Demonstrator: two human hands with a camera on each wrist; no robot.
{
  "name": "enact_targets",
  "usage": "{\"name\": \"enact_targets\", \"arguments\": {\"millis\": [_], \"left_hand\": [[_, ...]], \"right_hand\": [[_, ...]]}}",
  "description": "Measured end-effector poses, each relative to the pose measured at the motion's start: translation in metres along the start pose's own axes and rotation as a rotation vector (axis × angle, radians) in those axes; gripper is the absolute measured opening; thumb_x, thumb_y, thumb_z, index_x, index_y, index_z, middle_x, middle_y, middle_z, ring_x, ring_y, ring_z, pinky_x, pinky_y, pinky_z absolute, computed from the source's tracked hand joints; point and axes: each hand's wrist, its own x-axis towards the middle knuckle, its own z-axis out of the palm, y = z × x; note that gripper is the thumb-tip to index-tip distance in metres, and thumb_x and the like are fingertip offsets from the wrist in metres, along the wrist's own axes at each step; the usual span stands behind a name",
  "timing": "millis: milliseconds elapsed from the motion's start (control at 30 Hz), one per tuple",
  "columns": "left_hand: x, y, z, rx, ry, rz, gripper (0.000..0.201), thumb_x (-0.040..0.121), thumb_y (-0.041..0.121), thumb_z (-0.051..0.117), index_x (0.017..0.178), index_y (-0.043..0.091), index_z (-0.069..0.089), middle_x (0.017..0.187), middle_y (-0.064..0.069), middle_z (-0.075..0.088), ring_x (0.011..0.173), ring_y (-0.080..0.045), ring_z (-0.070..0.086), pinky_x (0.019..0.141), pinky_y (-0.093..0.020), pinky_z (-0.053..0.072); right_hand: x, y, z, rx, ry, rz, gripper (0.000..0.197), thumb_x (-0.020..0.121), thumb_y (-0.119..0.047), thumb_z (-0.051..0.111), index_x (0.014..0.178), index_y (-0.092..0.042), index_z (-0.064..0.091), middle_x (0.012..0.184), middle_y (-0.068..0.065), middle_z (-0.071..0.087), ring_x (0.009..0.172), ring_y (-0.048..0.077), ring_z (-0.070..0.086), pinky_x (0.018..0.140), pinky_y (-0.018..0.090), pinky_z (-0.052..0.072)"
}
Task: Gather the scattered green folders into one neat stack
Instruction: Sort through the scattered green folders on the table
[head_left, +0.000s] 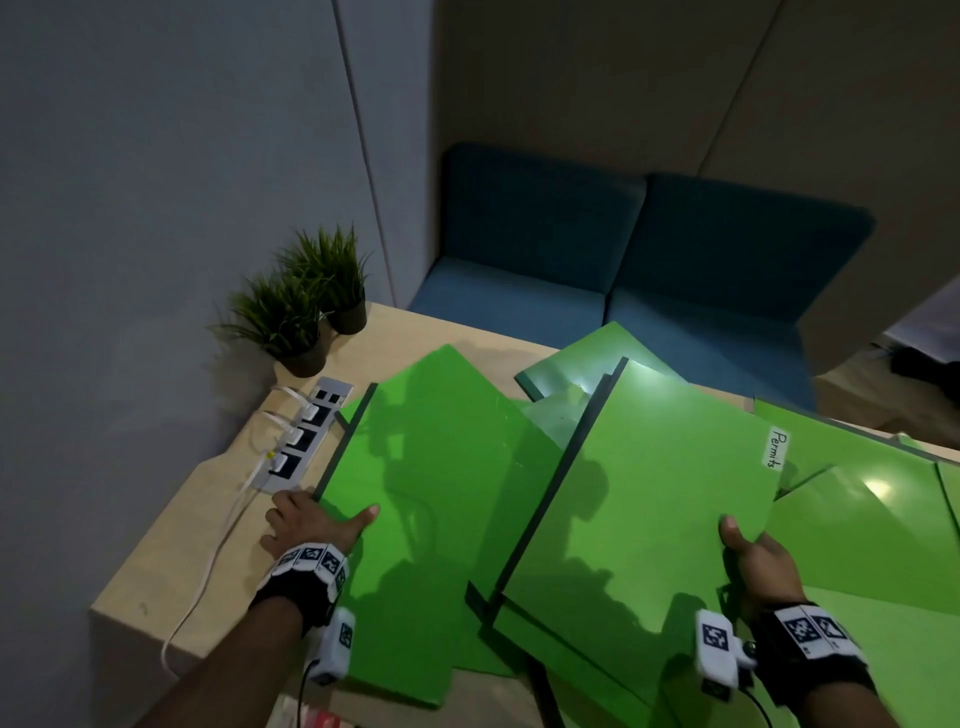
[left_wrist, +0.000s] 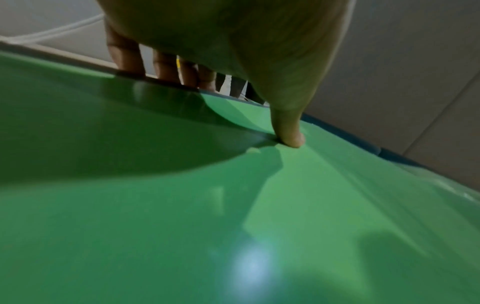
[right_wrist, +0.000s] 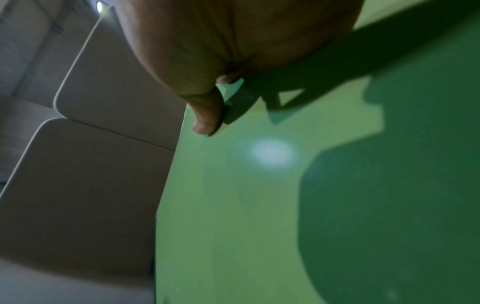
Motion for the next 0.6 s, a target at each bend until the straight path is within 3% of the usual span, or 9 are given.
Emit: {"name": "enact_targets", "arguments": {"millis": [100, 167, 233, 300, 400, 533, 600], "left_hand": [[-0.002, 0.009, -0.001, -0.006, 0.007, 0.005, 0.113, 0.056, 0.084, 0.061, 0.133, 0.003, 0.039, 0.131, -0.012, 0.03, 0.122, -0.034, 0.033, 0.096, -0.055, 0.038], [-0.004, 0.013, 0.001, -0.03, -0.042, -0.027, 0.119, 0.052, 0.085, 0.063, 0.134, 0.002, 0.036, 0.129, -0.013, 0.032, 0.122, -0.034, 0.035, 0.096, -0.055, 0.039], [-0.008, 0.016, 0.002, -0.145, -0.049, -0.049, 0.121, 0.05, 0.08, 0.07, 0.133, -0.001, 0.036, 0.129, -0.017, 0.036, 0.12, -0.037, 0.043, 0.095, -0.053, 0.044], [-0.011, 0.024, -0.002, -0.339, -0.024, -0.052, 0.111, 0.052, 0.07, 0.078, 0.128, 0.0, 0.037, 0.127, -0.019, 0.041, 0.112, -0.042, 0.053, 0.09, -0.053, 0.049], [-0.009, 0.043, -0.01, -0.455, -0.095, -0.086, 0.107, 0.056, 0.061, 0.082, 0.131, 0.003, 0.032, 0.132, -0.02, 0.046, 0.113, -0.045, 0.055, 0.094, -0.053, 0.048], [0.007, 0.059, -0.014, -0.415, -0.207, -0.067, 0.136, 0.055, 0.063, 0.081, 0.149, -0.003, 0.007, 0.148, -0.023, 0.039, 0.13, -0.039, 0.046, 0.104, -0.05, 0.042], [0.012, 0.064, -0.017, -0.42, -0.252, -0.071, 0.13, 0.057, 0.061, 0.081, 0.149, -0.002, 0.015, 0.146, -0.022, 0.041, 0.128, -0.038, 0.048, 0.103, -0.046, 0.043]], "right_hand": [[0.015, 0.01, 0.001, 0.076, 0.01, 0.022, 0.14, 0.028, -0.091, 0.064, 0.139, -0.01, 0.036, 0.092, 0.003, 0.045, 0.067, 0.016, 0.041, 0.068, 0.041, 0.043], [0.003, -0.001, 0.005, 0.101, 0.019, 0.063, 0.125, 0.037, -0.084, 0.069, 0.134, -0.009, 0.04, 0.101, 0.01, 0.051, 0.074, 0.022, 0.049, 0.075, 0.044, 0.046], [-0.017, -0.019, 0.007, 0.153, 0.001, 0.09, 0.096, 0.068, -0.064, 0.073, 0.139, -0.009, 0.039, 0.127, 0.018, 0.055, 0.103, 0.038, 0.058, 0.094, 0.053, 0.046], [-0.015, -0.014, 0.006, 0.188, 0.052, 0.127, 0.078, 0.087, -0.041, 0.067, 0.148, -0.009, 0.031, 0.148, 0.02, 0.043, 0.128, 0.044, 0.046, 0.109, 0.057, 0.034], [-0.001, -0.001, 0.001, 0.242, 0.116, 0.177, 0.075, 0.088, -0.036, 0.067, 0.149, -0.016, 0.029, 0.153, 0.014, 0.038, 0.137, 0.043, 0.038, 0.113, 0.057, 0.028], [0.0, 0.001, 0.0, 0.221, 0.159, 0.2, 0.067, 0.09, -0.034, 0.064, 0.147, -0.013, 0.035, 0.154, 0.016, 0.035, 0.138, 0.043, 0.036, 0.114, 0.055, 0.029], [-0.002, -0.01, 0.0, 0.293, 0.115, 0.169, 0.069, 0.087, -0.02, 0.069, 0.147, -0.009, 0.037, 0.146, 0.022, 0.044, 0.139, 0.041, 0.034, 0.116, 0.05, 0.028]]}}
